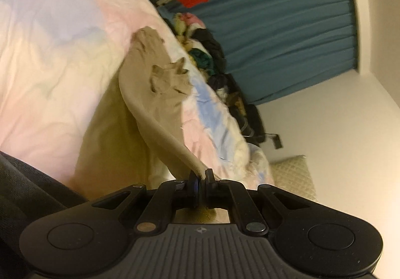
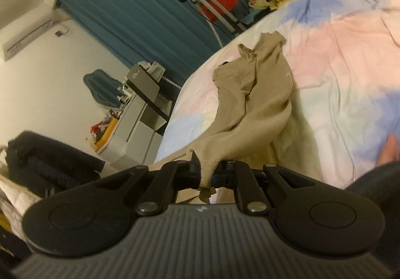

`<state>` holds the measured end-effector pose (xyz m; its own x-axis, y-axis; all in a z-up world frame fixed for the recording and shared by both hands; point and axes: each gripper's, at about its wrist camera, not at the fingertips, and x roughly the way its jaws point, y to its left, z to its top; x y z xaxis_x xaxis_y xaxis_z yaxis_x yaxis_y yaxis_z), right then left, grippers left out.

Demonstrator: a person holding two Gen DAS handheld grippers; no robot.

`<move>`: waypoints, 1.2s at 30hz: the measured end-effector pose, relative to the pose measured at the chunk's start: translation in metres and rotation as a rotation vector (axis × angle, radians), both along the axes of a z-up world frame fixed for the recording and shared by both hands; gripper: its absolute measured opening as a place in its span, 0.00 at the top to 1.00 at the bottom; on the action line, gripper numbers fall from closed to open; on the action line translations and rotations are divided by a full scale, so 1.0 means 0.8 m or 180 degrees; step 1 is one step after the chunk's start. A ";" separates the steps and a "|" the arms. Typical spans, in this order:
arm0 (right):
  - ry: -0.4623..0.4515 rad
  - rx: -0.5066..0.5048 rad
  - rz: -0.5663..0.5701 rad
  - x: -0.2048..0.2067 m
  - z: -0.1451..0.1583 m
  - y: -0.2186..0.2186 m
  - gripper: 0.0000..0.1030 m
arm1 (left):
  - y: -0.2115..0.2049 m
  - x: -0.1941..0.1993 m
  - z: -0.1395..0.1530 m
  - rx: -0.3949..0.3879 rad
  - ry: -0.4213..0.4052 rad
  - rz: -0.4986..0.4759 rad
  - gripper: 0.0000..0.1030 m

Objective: Fold clothes
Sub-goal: 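Lift the strip end with the left gripper while the right gripper holds it, folding toward the collar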

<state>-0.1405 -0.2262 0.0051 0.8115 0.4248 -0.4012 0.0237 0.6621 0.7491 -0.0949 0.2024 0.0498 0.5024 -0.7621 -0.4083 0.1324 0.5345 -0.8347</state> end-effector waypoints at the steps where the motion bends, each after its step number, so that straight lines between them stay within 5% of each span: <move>1: 0.0031 0.0095 -0.0053 0.011 -0.005 -0.002 0.90 | -0.007 0.011 0.003 0.0085 -0.0021 0.0037 0.95; 8: 0.0169 0.0169 -0.0465 0.130 -0.009 -0.018 0.90 | -0.058 0.128 0.012 0.0406 0.0012 0.0223 0.95; 13: 0.0179 -0.0157 -0.0578 0.226 -0.029 -0.018 0.89 | -0.088 0.211 0.006 0.0625 -0.0065 0.0377 0.95; 21: 0.0234 -0.0569 -0.0525 0.327 -0.116 -0.026 0.89 | -0.147 0.330 -0.082 0.1120 -0.0392 0.0415 0.94; 29: 0.0407 -0.1115 -0.0379 0.398 -0.181 -0.018 0.88 | -0.188 0.391 -0.152 0.1713 -0.0556 0.0206 0.94; 36: 0.0434 -0.1344 -0.0310 0.403 -0.185 -0.007 0.88 | -0.189 0.397 -0.161 0.1843 -0.0617 0.0049 0.91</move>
